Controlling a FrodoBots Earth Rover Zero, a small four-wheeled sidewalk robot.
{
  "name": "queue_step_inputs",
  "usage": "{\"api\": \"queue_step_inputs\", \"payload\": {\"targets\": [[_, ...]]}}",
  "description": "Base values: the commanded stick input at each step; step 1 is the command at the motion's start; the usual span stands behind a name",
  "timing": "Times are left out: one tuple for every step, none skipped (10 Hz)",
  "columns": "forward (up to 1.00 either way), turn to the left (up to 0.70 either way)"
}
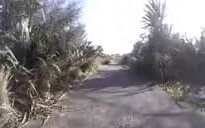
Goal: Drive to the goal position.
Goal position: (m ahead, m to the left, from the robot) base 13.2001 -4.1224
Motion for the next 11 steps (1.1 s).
{"api": "queue_step_inputs", "payload": {"targets": [[0.4, -0.07], [0.4, -0.12], [0.4, -0.24], [0.4, -0.24], [0.4, -0.24], [0.4, -0.24], [0.4, -0.24], [0.4, -0.24], [0.4, -0.24], [0.4, -0.24], [0.4, -0.24]]}}
